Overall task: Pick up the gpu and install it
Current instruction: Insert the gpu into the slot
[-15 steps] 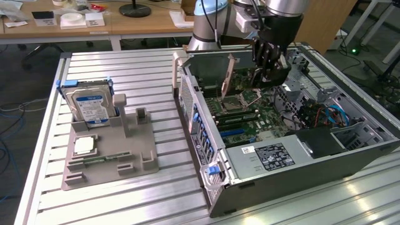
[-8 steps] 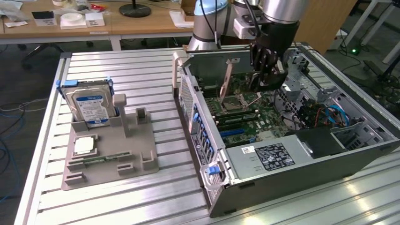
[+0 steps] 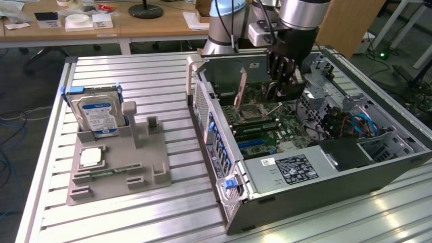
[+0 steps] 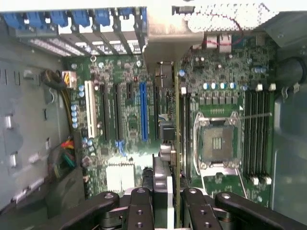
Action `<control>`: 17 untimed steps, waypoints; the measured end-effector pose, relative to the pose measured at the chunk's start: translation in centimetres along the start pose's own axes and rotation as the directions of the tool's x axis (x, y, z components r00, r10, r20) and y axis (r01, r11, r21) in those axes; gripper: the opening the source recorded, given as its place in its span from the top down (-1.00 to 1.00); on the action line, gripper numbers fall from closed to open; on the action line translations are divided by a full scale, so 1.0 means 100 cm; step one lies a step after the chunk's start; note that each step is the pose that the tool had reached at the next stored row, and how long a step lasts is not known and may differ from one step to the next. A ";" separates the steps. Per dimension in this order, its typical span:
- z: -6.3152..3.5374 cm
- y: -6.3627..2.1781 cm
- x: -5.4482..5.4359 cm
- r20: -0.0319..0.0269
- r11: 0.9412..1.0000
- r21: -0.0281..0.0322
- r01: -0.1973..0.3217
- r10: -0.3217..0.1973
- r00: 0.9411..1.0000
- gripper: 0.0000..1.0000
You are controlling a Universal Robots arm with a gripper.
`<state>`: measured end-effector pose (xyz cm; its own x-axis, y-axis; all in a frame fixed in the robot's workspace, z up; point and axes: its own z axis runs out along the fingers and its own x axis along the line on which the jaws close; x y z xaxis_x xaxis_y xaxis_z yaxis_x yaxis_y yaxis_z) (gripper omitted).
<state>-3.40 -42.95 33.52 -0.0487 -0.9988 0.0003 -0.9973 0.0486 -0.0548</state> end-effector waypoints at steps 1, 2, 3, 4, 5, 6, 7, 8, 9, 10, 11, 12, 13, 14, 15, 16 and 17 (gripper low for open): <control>0.0010 0.0024 0.000 0.000 1.000 -0.001 0.000 0.000 1.000 0.44; 0.0020 0.0031 0.000 -0.001 1.000 -0.002 0.000 0.000 1.000 0.44; 0.0026 0.0032 0.000 -0.002 1.000 -0.002 0.000 0.000 1.000 0.44; 0.0034 0.0035 0.000 -0.002 1.000 0.000 0.001 -0.001 1.000 0.44; 0.0044 0.0038 0.000 -0.002 1.000 0.005 0.001 -0.001 1.000 0.44; 0.0058 0.0041 0.000 -0.001 1.000 0.008 0.001 -0.001 1.000 0.44; 0.0076 0.0045 0.000 -0.001 1.000 0.009 0.001 -0.001 1.000 0.44; 0.0096 0.0052 0.000 -0.001 1.000 0.009 0.001 -0.001 1.000 0.44; 0.0113 0.0060 0.000 -0.001 1.000 0.009 0.000 0.000 1.000 0.44; 0.0131 0.0063 0.000 -0.002 1.000 0.009 -0.003 0.003 1.000 0.44; 0.0146 0.0064 0.000 -0.002 1.000 0.009 -0.010 0.010 1.000 0.44; 0.0157 0.0064 0.001 -0.002 1.000 0.009 -0.016 0.016 1.000 0.44; 0.0163 0.0065 0.002 -0.003 1.000 0.009 -0.021 0.021 1.000 0.44; 0.0167 0.0064 0.004 -0.003 1.000 0.009 -0.024 0.024 1.000 0.44; 0.0172 0.0063 0.007 -0.003 1.000 0.009 -0.026 0.026 1.000 0.44; 0.0175 0.0061 0.010 -0.003 1.000 0.009 -0.027 0.027 1.000 0.44; 0.0181 0.0061 0.012 -0.003 1.000 0.009 -0.028 0.028 1.000 0.44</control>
<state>-3.96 -44.10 31.68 -0.0772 -0.9970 0.0016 -0.9950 0.0770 -0.0642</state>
